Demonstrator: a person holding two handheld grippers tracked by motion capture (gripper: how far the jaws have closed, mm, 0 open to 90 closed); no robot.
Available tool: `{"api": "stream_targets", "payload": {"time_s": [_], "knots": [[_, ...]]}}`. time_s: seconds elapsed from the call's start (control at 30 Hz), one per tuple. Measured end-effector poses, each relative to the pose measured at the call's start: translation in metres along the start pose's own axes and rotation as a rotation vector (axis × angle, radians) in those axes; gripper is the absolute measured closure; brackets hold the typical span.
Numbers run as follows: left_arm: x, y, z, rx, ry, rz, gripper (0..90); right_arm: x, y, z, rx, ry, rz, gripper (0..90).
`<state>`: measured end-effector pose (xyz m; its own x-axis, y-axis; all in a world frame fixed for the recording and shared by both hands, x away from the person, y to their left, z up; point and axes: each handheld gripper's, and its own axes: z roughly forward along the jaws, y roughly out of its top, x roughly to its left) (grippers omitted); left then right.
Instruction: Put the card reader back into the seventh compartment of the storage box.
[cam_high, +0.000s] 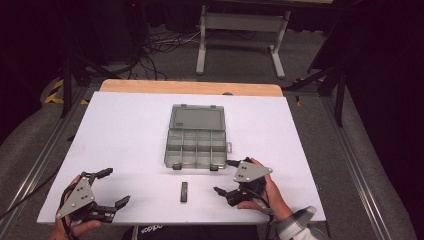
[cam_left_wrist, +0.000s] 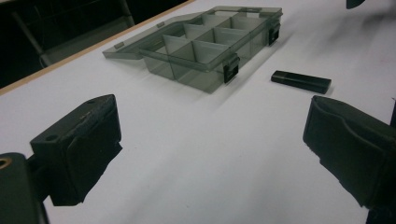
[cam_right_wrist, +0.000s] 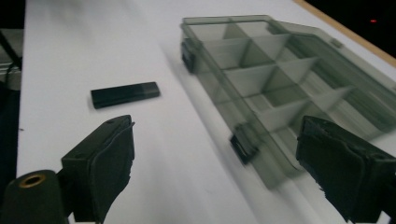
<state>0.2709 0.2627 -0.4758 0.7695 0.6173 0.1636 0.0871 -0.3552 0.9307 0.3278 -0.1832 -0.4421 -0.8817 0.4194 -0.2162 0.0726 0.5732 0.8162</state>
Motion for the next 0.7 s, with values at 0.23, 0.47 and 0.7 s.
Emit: {"api": "stream_targets", "payload": {"time_s": [0.23,0.47,0.7], "knots": [[-0.002,-0.001,-0.002,0.002,0.003,0.009,5.5,0.015,0.016,0.036,0.047,0.105,-0.076,14.1],[-0.003,-0.003,-0.004,0.013,0.007,0.006,5.5,0.025,0.026,0.073,0.118,0.238,-0.087,13.3],[-0.003,-0.004,-0.004,0.021,0.007,-0.002,5.5,0.029,0.029,0.1,0.172,0.327,-0.091,15.0]]}}
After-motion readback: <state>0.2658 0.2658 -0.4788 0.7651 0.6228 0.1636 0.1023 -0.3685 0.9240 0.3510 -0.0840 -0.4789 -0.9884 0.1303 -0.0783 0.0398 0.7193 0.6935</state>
